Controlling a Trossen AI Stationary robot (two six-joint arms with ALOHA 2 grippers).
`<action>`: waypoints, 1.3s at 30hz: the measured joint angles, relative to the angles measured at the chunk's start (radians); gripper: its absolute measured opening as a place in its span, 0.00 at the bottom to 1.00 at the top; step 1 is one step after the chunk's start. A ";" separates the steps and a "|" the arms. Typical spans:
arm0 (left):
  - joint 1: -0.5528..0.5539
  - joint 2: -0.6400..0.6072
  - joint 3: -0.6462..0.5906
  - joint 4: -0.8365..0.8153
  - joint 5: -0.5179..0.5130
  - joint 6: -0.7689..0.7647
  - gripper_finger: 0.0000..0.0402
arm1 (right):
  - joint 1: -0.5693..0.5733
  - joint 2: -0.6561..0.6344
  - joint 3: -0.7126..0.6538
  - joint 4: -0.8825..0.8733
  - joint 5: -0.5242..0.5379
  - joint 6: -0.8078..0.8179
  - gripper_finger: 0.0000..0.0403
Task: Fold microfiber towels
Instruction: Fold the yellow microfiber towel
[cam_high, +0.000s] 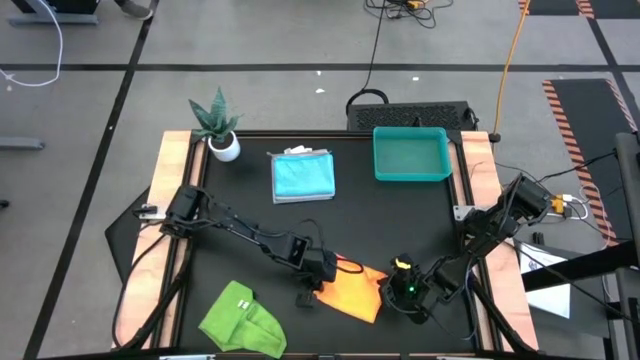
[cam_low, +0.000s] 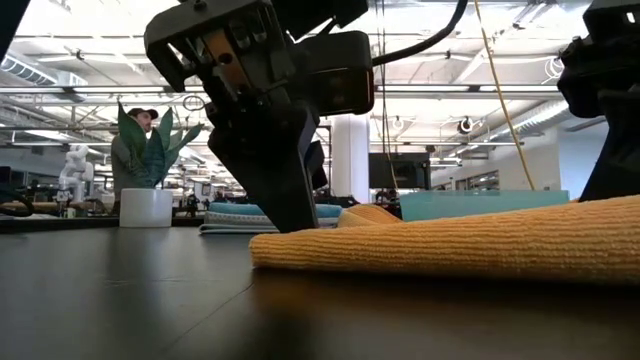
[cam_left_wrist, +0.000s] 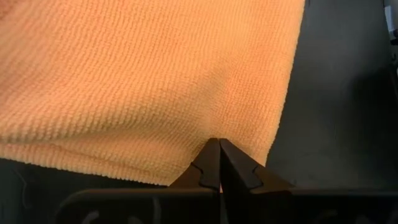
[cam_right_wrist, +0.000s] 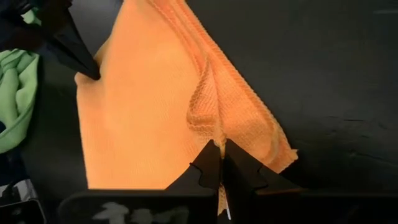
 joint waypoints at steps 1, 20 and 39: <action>0.000 0.000 0.000 0.000 0.000 -0.001 0.01 | 0.000 0.000 0.000 -0.004 0.000 0.000 0.01; 0.011 -0.048 0.018 -0.028 -0.070 -0.051 0.01 | -0.008 -0.178 0.001 -0.058 -0.051 -0.160 0.25; 0.153 -0.066 0.018 0.052 -0.172 -0.023 0.00 | -0.060 -0.124 -0.267 0.343 -0.131 -0.250 0.00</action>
